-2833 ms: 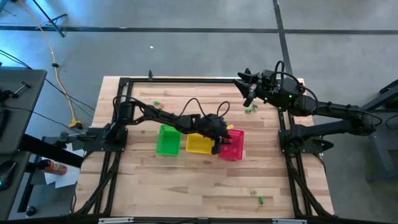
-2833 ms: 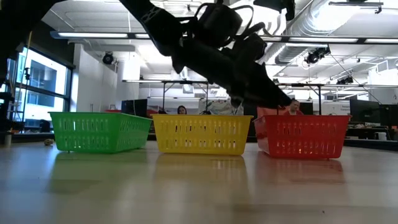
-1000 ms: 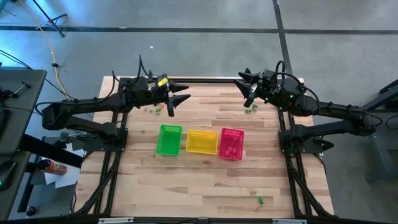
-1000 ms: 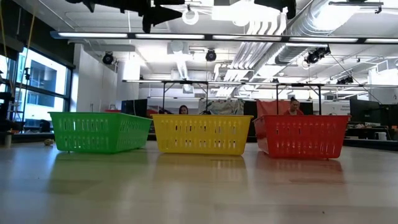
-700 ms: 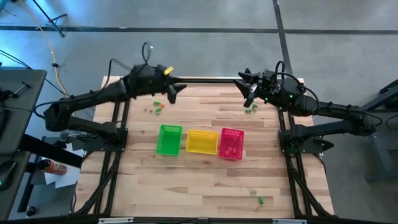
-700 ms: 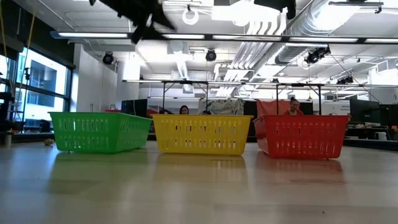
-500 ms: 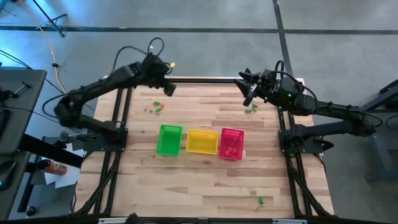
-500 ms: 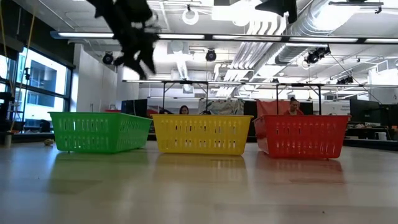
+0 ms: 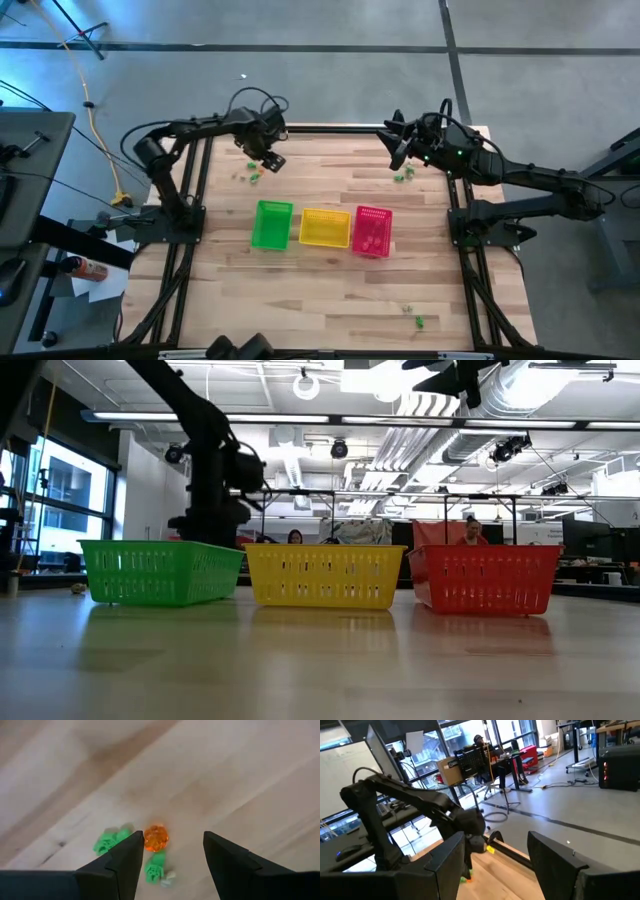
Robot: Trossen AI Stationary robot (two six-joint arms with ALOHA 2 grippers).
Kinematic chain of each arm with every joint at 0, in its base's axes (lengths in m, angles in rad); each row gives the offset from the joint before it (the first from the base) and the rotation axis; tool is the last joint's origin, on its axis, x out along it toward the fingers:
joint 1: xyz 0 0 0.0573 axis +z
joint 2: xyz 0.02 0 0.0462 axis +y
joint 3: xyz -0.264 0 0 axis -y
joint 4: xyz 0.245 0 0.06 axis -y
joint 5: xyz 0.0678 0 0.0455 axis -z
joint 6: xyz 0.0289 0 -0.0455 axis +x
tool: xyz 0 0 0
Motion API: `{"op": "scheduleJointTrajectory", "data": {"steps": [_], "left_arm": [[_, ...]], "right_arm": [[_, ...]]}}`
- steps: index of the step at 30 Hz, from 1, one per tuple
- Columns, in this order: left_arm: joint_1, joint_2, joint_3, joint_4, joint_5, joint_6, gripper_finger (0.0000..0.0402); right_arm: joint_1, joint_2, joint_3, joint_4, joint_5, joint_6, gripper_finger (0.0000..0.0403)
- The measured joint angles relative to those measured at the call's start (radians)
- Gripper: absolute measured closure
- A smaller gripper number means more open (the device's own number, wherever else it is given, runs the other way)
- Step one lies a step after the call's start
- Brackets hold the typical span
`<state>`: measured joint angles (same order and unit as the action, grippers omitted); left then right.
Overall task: Sort Halloween decoration
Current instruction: Put the orange pumpkin toy into the red basket
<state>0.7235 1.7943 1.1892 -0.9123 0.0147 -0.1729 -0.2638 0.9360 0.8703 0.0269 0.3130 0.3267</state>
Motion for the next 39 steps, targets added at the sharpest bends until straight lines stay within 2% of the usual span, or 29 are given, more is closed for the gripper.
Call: {"op": "scheduleJointTrajectory", "data": {"steps": [4, 9, 24, 27, 36, 39], "left_arm": [[-0.006, 0.042, -0.008, -0.010, -0.003, 0.037, 0.0206], [-0.007, 0.047, -0.052, 0.037, -0.062, 0.044, 0.0206], [-0.027, 0.041, -0.110, 0.123, -0.076, 0.041, 0.0209], [-0.028, 0.042, -0.110, 0.124, -0.079, 0.044, 0.0225], [-0.032, 0.042, -0.110, 0.123, -0.078, 0.048, 0.0320], [-0.032, 0.035, -0.111, 0.123, -0.080, 0.063, 0.0338]], "right_arm": [[0.000, 0.000, 0.000, -0.009, 0.000, 0.016, 0.0190], [0.000, 0.000, 0.000, -0.010, 0.000, 0.017, 0.0190], [0.000, 0.000, 0.000, -0.015, -0.002, 0.036, 0.0190], [0.000, 0.000, 0.000, -0.023, -0.002, 0.036, 0.0190], [0.000, 0.000, 0.000, -0.028, -0.002, 0.039, 0.0190], [0.000, 0.000, 0.000, -0.028, -0.002, 0.039, 0.0190]]}}
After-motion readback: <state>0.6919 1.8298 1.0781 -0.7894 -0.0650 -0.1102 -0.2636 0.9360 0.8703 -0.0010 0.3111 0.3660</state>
